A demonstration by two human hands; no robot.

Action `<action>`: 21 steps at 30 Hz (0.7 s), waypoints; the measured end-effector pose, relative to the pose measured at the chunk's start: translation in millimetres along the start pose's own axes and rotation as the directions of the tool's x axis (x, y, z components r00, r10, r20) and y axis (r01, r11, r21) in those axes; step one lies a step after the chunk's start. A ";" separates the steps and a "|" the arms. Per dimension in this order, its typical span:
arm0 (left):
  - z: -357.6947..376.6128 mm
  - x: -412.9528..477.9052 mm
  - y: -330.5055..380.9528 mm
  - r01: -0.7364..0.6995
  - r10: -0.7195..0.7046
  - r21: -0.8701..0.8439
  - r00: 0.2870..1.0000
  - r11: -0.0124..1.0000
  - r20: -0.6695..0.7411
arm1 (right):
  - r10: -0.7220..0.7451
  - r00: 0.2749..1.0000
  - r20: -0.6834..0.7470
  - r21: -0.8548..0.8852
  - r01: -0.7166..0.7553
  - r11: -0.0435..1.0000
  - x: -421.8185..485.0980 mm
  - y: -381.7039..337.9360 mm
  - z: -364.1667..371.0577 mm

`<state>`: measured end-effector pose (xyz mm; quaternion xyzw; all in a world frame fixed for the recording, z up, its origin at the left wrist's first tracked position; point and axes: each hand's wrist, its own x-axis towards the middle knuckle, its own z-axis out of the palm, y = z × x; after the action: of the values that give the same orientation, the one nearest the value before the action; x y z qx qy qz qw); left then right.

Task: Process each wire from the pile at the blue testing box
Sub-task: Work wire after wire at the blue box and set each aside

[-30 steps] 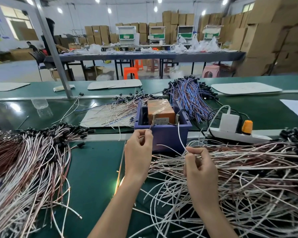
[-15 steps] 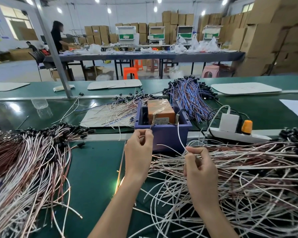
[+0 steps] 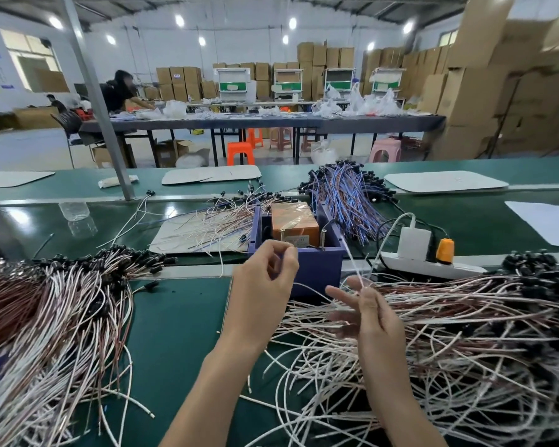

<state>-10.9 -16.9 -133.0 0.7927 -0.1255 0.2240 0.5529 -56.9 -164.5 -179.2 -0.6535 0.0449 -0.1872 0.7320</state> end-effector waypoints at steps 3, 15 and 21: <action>-4.2 -3.5 31.5 0.022 0.012 -0.200 0.986 0.979 0.166 | -0.074 0.997 0.034 0.030 0.073 0.997 -4.9 -20.5 -3.6; 22.9 -19.9 89.2 0.329 -0.022 -0.605 0.889 0.725 0.457 | -0.515 0.829 0.220 -0.701 0.501 0.507 19.2 -137.0 -21.1; 17.3 -27.0 98.4 0.320 -0.016 -0.578 0.883 0.751 0.469 | -0.361 0.894 0.265 -0.692 0.437 0.574 20.2 -148.8 -51.5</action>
<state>-74.6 -69.5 -70.6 0.5934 -0.2405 -0.0675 0.7652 -86.3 -230.8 -38.0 -0.8927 -0.0664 -0.2819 0.3454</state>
